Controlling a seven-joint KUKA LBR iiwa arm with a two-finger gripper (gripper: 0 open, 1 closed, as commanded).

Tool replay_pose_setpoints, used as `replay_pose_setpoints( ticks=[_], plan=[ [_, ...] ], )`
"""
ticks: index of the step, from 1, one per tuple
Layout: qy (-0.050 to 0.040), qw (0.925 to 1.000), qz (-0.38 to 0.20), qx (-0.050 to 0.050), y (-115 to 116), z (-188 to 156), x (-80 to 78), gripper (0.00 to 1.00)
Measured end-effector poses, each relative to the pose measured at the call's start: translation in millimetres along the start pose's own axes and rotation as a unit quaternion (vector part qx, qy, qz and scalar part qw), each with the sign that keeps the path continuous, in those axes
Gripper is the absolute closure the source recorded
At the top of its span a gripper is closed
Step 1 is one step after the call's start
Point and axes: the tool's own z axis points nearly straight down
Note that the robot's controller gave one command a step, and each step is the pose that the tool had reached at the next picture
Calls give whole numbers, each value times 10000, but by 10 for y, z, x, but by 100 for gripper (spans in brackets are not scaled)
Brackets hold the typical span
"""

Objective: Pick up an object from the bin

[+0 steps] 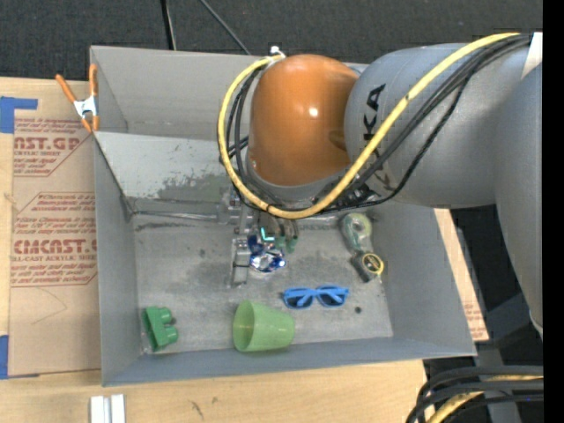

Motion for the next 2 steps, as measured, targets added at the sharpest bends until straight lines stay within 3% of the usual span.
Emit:
replay_pose_setpoints(
  ticks=[1,2],
  plan=[
    [3,9865,-1635,13,-1145,977,553,0],
    [-120,9835,-1807,1,-734,1496,539,0]
  ],
)
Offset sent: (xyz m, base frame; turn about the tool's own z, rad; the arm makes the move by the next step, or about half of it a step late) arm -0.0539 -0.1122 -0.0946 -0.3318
